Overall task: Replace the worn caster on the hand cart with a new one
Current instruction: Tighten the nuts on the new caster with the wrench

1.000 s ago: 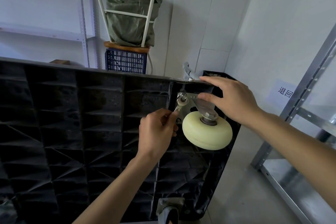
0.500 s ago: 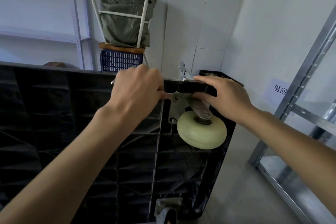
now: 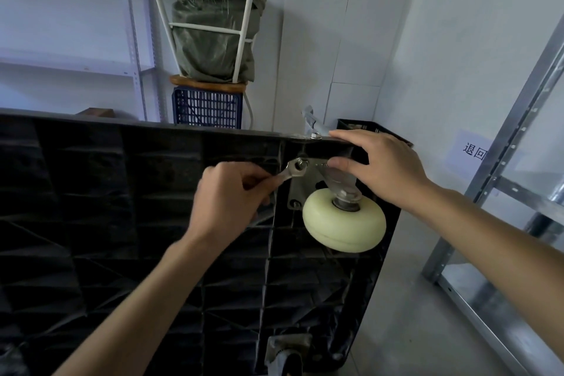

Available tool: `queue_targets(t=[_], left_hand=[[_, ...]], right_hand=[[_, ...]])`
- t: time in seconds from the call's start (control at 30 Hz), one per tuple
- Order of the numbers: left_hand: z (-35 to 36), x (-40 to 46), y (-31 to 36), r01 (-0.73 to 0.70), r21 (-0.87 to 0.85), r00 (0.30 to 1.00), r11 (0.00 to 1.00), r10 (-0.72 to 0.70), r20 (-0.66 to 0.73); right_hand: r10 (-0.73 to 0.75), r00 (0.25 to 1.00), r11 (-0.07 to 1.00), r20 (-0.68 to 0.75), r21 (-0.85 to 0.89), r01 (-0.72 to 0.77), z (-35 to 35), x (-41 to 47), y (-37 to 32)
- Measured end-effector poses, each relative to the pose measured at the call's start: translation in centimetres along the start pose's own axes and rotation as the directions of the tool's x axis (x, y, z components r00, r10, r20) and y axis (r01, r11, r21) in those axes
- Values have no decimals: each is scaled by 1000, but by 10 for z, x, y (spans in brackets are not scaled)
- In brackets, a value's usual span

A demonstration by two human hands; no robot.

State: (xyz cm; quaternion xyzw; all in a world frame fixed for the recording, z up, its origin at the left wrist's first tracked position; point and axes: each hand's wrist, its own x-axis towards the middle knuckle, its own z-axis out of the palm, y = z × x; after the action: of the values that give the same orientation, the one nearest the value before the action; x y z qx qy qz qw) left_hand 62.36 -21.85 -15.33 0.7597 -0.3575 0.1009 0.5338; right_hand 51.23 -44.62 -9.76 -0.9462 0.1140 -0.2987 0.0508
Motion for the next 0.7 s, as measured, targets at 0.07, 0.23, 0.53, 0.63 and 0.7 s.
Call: queue_targets(t=[0.07, 0.23, 0.53, 0.63, 0.7], left_hand=[[13, -3, -4, 89, -111, 996, 990, -89, 9], [38, -11, -8, 156, -252, 986, 955, -166, -19], [53, -17, -10, 108, -187, 983, 976, -133, -124], [31, -7, -7, 53, 79, 983, 995, -38, -181], [15, 0, 3, 11, 263, 987, 965, 32, -157]], right_hand=[[1, 1000, 1000, -1, 2, -1, 0, 0, 0], [9, 1000, 1000, -4, -7, -9, 0, 0, 1], [4, 1000, 1000, -14, -2, -4, 0, -1, 0], [3, 1000, 1000, -19, -5, -3, 1, -1, 0], [4, 1000, 1000, -19, -11, -4, 1, -1, 0]])
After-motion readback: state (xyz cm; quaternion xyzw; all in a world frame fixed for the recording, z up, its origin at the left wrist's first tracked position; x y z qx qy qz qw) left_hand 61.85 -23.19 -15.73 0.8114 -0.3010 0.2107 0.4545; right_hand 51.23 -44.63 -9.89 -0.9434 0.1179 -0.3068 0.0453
